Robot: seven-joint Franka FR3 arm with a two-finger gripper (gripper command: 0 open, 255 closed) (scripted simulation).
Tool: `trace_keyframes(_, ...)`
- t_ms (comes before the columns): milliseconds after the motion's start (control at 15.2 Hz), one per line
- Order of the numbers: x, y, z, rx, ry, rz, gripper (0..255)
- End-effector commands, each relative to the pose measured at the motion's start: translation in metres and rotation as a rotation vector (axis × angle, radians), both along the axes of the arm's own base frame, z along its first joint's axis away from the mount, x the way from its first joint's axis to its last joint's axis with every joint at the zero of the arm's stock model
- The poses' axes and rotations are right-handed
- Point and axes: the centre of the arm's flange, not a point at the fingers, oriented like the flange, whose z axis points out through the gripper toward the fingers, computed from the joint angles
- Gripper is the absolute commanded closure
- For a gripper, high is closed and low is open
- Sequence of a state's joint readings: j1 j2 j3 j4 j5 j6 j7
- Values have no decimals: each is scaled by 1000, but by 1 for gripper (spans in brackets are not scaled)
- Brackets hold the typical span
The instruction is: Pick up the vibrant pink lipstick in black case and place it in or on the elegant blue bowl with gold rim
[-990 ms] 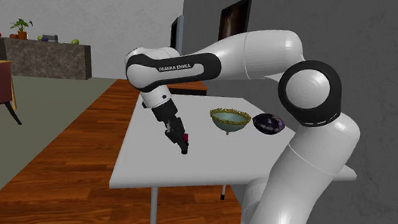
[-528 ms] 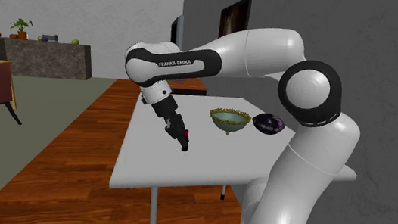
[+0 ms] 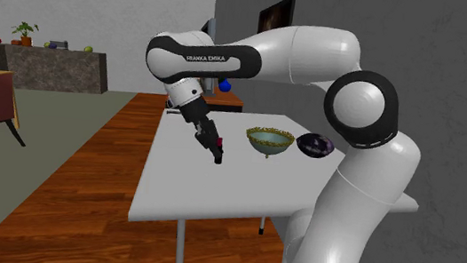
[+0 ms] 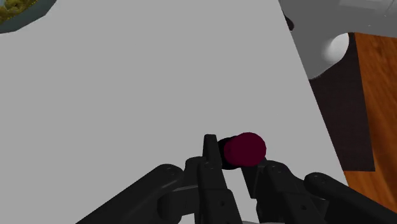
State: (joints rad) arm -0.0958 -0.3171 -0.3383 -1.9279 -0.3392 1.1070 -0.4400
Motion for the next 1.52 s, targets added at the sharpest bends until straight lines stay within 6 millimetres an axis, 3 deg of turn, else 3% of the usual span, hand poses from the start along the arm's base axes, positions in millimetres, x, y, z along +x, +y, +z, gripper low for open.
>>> trace_keyframes(0, 0, 0, 10, 0, 0, 0, 255)
trace_keyframes(1320, 0, 0, 112, 0, 0, 0, 255)
trace_keyframes(1452, -15, -21, 111, 0, 0, 0, 255)
